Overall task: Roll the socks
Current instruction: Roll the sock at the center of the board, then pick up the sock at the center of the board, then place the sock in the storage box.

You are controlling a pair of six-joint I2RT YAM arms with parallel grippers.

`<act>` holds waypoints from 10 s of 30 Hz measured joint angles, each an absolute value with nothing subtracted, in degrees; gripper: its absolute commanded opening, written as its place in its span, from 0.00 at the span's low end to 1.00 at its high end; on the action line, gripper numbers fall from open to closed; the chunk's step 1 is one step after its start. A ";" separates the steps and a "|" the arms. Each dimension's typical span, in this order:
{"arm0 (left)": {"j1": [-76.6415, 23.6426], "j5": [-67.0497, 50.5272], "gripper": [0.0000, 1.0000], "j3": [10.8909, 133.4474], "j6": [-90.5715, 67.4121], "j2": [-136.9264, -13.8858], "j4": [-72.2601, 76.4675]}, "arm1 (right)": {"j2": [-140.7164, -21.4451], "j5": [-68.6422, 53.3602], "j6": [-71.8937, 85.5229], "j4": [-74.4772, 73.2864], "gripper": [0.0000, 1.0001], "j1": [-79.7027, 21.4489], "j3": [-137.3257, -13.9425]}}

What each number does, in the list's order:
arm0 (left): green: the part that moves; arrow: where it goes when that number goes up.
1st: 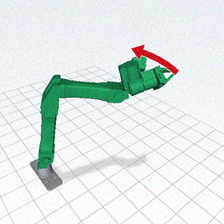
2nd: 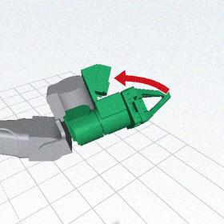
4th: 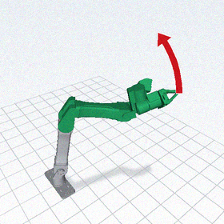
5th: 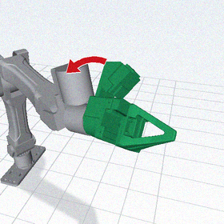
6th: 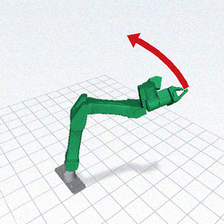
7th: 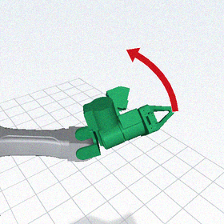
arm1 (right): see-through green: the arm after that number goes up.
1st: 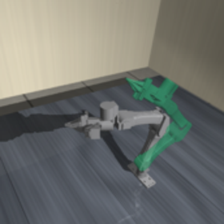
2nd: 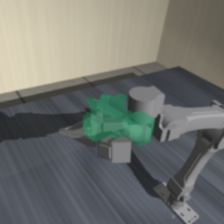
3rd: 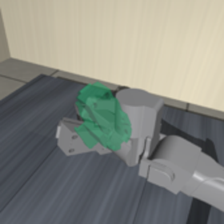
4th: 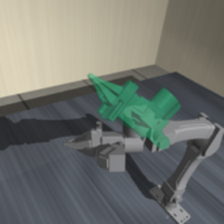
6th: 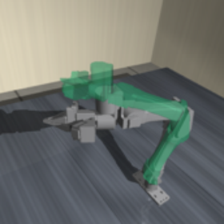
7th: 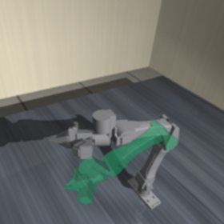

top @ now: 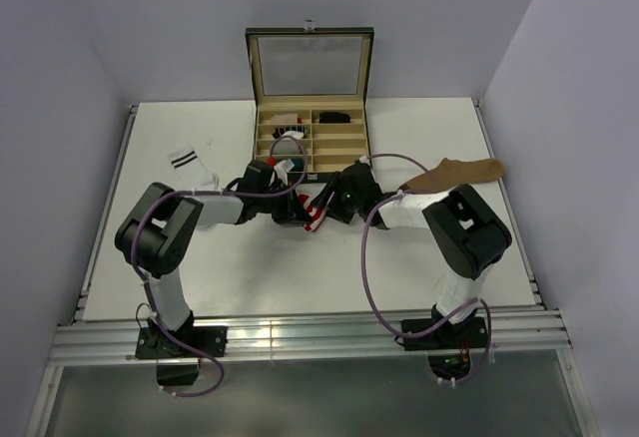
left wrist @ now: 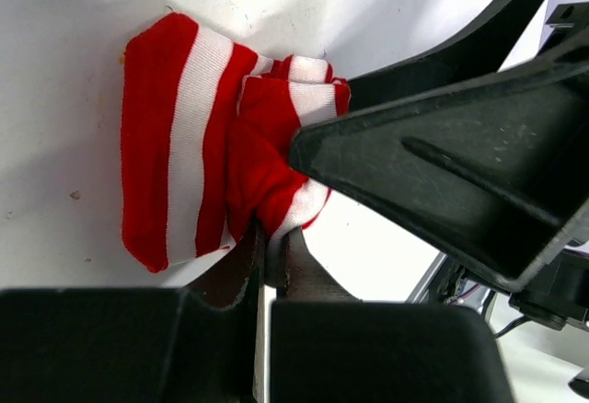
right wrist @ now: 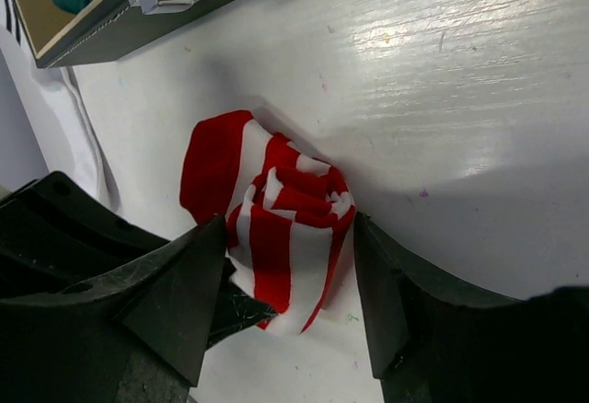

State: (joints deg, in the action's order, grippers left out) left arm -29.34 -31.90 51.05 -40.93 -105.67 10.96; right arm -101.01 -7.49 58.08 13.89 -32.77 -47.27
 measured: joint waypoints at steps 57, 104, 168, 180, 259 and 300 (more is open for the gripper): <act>-61.65 34.87 0.04 52.80 -10.46 -103.92 8.40 | -102.48 -9.41 52.62 -5.06 0.00 -32.62 -56.69; -33.34 -24.23 0.01 47.27 -43.27 -102.28 15.20 | -98.50 -7.90 56.82 6.74 0.62 -32.67 -48.75; -64.47 43.62 0.01 59.20 -16.60 -107.81 -0.56 | -104.29 -12.71 55.81 -2.39 0.01 -30.96 -56.25; -51.48 14.66 0.01 58.17 -20.88 -100.68 -4.21 | -97.71 -8.99 54.76 -2.66 0.62 -31.75 -53.93; -29.19 2.13 0.58 52.88 -38.06 -68.42 -7.40 | -95.66 3.29 19.59 -16.38 0.00 -35.68 -68.97; -21.96 39.31 0.99 37.50 -16.29 -39.75 4.32 | -125.23 -2.26 -54.70 -25.82 0.00 -23.09 -111.28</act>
